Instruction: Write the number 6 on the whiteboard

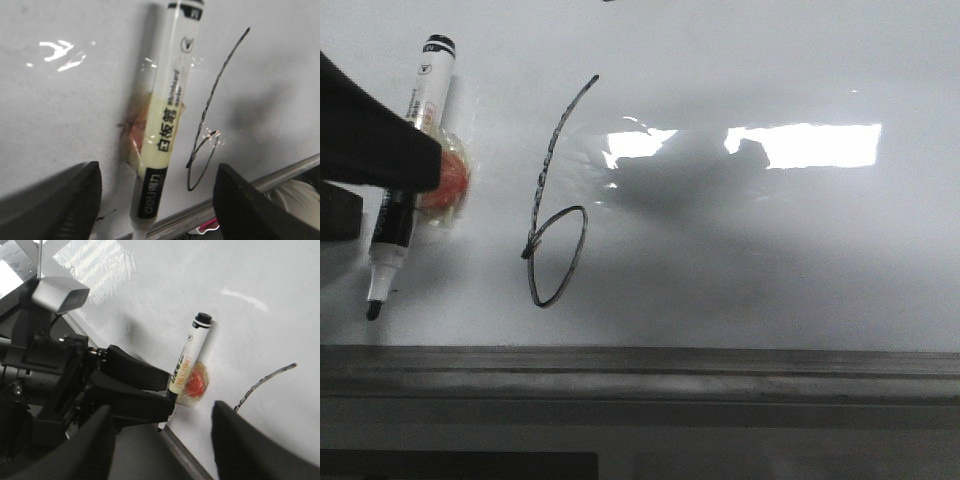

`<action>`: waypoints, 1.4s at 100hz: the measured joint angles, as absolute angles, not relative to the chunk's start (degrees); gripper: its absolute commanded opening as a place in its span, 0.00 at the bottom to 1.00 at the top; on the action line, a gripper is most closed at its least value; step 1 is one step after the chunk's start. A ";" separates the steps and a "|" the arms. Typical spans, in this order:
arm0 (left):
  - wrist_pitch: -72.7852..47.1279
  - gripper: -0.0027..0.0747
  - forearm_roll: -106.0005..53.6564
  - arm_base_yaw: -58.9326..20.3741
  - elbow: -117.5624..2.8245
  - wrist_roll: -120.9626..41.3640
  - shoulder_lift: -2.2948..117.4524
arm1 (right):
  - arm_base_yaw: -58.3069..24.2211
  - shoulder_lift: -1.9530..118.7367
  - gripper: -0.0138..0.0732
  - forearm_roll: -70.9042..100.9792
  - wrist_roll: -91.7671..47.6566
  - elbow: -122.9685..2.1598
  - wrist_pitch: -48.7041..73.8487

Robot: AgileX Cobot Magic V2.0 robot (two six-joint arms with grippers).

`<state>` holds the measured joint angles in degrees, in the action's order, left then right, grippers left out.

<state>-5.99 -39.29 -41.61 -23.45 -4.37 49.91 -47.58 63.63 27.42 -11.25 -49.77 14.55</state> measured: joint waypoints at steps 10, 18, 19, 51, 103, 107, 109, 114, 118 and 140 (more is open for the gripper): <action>-5.69 0.49 -38.62 -41.61 -23.45 -4.37 45.85 | -47.58 62.60 0.09 27.42 -11.13 -49.77 15.08; -5.69 0.24 -36.76 -41.61 -23.45 -4.37 41.52 | -47.58 60.78 0.09 27.42 -11.13 -49.54 15.37; -5.69 0.22 -36.34 -41.61 -23.45 -4.37 41.15 | -47.58 60.58 0.09 27.29 -11.13 -49.41 15.37; -6.05 0.01 -24.10 -41.61 -20.18 -4.67 23.22 | -47.58 41.96 0.09 23.01 -11.13 -35.53 6.21; -6.86 0.01 -21.34 -41.61 -10.43 -5.74 10.19 | -47.58 4.72 0.08 21.15 -11.13 -5.15 -3.87; -6.86 0.01 -21.34 -41.61 -10.43 -5.74 10.19 | -47.58 3.45 0.08 21.15 -11.13 -4.65 -3.87; -6.86 0.01 -21.34 -41.61 -10.43 -5.74 10.19 | -47.58 3.00 0.08 21.15 -11.13 -4.47 -3.87; -6.86 0.01 -21.34 -41.61 -10.43 -5.74 10.19 | -47.58 2.31 0.08 21.15 -11.13 -4.13 -3.94; -6.86 0.01 -21.34 -41.61 -10.43 -5.74 10.19 | -47.58 2.08 0.08 21.15 -11.13 -3.99 -3.94; -6.86 0.01 -21.34 -41.61 -10.43 -5.74 10.19 | -47.58 1.99 0.08 21.15 -11.13 -4.00 -3.94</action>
